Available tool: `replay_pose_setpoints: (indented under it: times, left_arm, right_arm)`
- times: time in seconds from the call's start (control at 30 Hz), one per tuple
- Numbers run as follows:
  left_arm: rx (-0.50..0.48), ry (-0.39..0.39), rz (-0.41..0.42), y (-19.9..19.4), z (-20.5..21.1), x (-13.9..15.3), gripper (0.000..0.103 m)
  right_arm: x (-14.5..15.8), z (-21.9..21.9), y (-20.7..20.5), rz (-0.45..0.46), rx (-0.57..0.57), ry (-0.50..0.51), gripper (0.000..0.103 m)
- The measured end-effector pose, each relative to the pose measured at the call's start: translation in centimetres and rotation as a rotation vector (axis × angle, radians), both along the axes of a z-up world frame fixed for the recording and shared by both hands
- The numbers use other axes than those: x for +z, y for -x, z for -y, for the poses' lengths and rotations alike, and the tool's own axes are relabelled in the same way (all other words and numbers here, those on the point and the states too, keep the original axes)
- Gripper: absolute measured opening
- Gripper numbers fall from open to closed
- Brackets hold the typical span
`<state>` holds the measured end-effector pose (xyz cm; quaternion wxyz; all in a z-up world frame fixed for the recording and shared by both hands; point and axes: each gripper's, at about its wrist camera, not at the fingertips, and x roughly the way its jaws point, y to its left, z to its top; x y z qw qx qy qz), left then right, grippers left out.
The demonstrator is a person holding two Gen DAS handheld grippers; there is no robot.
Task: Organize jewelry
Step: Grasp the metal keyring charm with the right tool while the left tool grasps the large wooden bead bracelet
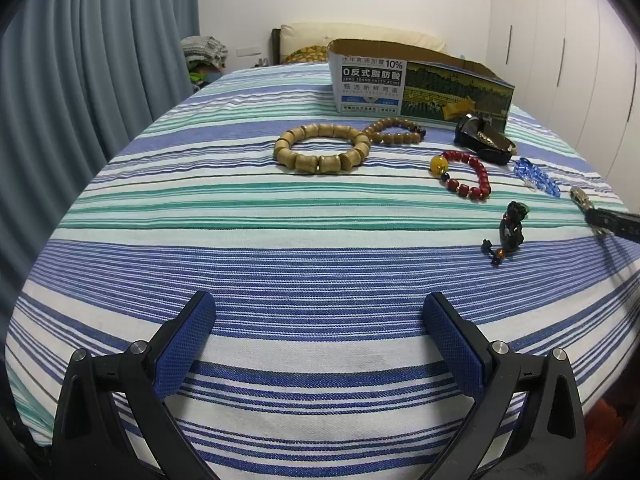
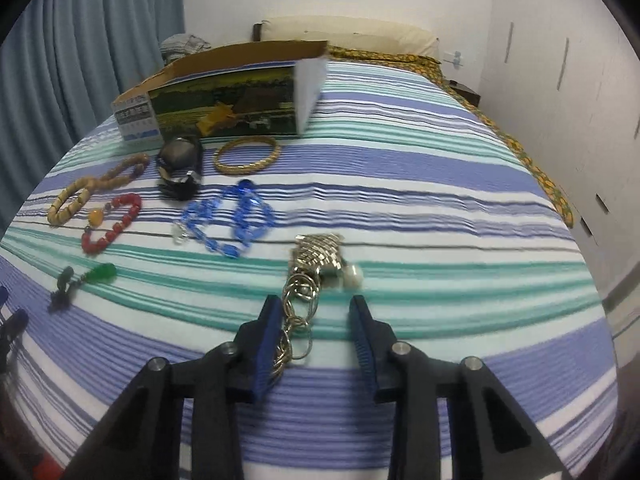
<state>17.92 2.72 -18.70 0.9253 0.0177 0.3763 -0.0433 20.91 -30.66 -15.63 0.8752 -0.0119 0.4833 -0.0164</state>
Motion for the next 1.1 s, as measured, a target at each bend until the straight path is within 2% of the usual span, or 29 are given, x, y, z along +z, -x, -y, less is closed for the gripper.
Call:
replay_pose_setpoints:
  times: [0.03, 0.07, 0.1, 0.13, 0.23, 0.43, 0.47, 0.6, 0.8, 0.9, 1.03, 1.1]
  left_arm:
    - [0.0, 0.0, -0.003, 0.0, 0.0, 0.0, 0.103]
    - [0.001, 0.0, -0.005, -0.1, 0.0, 0.0, 0.103]
    - [0.002, -0.001, -0.009, -0.1, 0.0, 0.0, 0.103]
    - [0.003, -0.001, -0.012, -0.2, 0.0, 0.0, 0.103]
    - [0.003, -0.002, -0.033, -0.4, 0.0, 0.1, 0.103]
    - [-0.005, -0.006, -0.075, -0.8, 0.0, 0.3, 0.103]
    - [-0.009, -0.006, -0.082, -0.9, 0.0, 0.3, 0.103]
    - [-0.028, -0.007, -0.106, -1.1, -0.2, 0.5, 0.103]
    - [-0.05, -0.003, -0.131, -1.9, -0.7, 1.0, 0.103]
    - [-0.047, 0.016, -0.111, -3.1, -1.4, 2.3, 0.103]
    - [-0.033, 0.06, -0.059, -6.5, -2.8, 5.1, 0.103]
    - [-0.027, 0.064, -0.061, -9.3, -3.3, 5.6, 0.103]
  right_arm:
    - [0.0, 0.4, 0.2, 0.003, -0.004, -0.009, 0.039]
    - [0.0, 0.8, 0.5, 0.007, -0.007, -0.022, 0.043]
    - [0.1, 0.9, 0.5, 0.008, -0.01, -0.034, 0.052]
    - [0.1, 1.1, 0.6, 0.008, -0.013, -0.043, 0.055]
    - [0.0, 0.8, 0.1, 0.005, -0.014, -0.052, 0.056]
    - [-0.6, -0.4, -1.9, -0.023, 0.01, 0.009, 0.057]
    - [-0.6, -0.5, -2.2, -0.023, 0.011, 0.013, 0.056]
    - [-0.8, -0.6, -2.3, 0.01, 0.013, 0.028, 0.033]
    - [-0.8, -0.4, -2.4, 0.016, 0.004, 0.019, 0.032]
    - [-0.8, -0.4, -2.3, 0.018, 0.004, 0.02, 0.032]
    - [-0.8, -0.5, -2.3, 0.017, 0.005, 0.028, 0.032]
    - [-0.8, -0.6, -2.3, 0.017, 0.006, 0.033, 0.032]
